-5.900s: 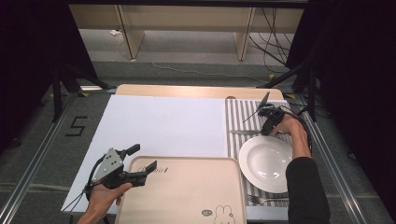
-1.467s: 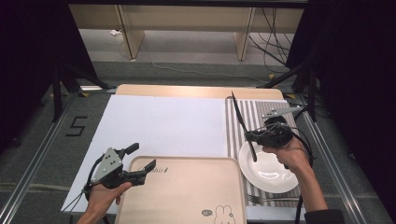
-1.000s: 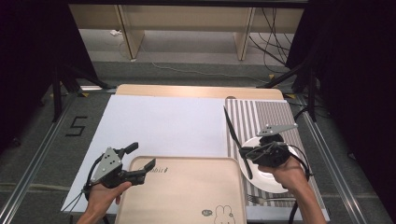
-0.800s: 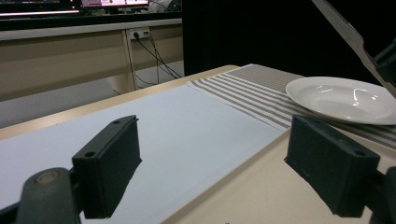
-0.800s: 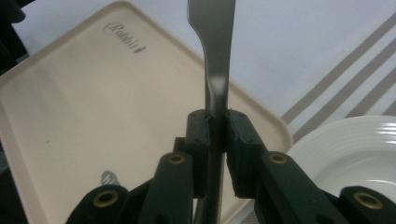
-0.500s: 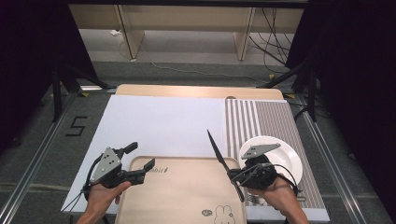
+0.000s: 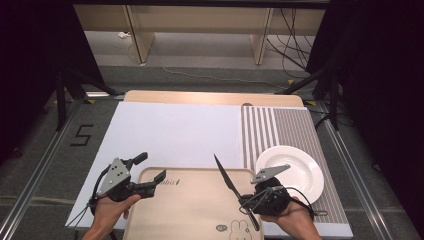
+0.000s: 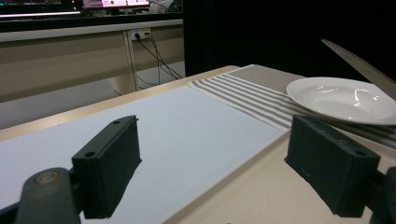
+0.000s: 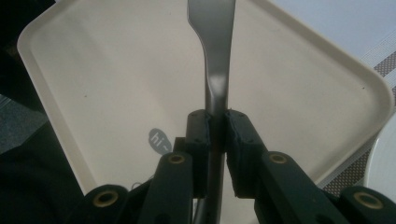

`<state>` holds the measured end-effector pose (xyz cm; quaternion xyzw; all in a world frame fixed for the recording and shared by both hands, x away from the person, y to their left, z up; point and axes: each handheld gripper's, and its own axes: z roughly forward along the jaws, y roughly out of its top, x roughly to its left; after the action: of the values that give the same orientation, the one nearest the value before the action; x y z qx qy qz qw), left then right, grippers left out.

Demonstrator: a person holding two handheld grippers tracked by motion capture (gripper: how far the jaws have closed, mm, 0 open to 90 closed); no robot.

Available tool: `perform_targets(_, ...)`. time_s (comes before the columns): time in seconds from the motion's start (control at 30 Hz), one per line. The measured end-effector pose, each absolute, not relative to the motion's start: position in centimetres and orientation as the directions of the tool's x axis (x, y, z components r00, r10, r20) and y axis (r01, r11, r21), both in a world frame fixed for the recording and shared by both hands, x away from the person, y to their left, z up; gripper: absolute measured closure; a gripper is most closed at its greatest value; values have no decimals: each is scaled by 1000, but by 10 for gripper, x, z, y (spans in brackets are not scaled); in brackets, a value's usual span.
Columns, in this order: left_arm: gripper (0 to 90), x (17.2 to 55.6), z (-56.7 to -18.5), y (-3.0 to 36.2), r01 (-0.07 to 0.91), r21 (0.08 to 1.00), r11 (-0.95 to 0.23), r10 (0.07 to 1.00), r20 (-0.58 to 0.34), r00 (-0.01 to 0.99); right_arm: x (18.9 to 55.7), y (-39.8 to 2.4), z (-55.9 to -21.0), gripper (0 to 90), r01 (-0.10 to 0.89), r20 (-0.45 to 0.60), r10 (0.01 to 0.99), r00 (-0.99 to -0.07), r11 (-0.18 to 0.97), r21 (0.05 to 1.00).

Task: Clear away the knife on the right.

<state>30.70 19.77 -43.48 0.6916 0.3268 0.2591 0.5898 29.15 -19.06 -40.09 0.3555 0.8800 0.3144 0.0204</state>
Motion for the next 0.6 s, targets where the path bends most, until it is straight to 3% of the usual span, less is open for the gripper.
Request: perform_targets(0.6,167,306,-434,198,142,986,-91,755,-24,655,282,-169,-422,806,642,166,643,-747,633,433)
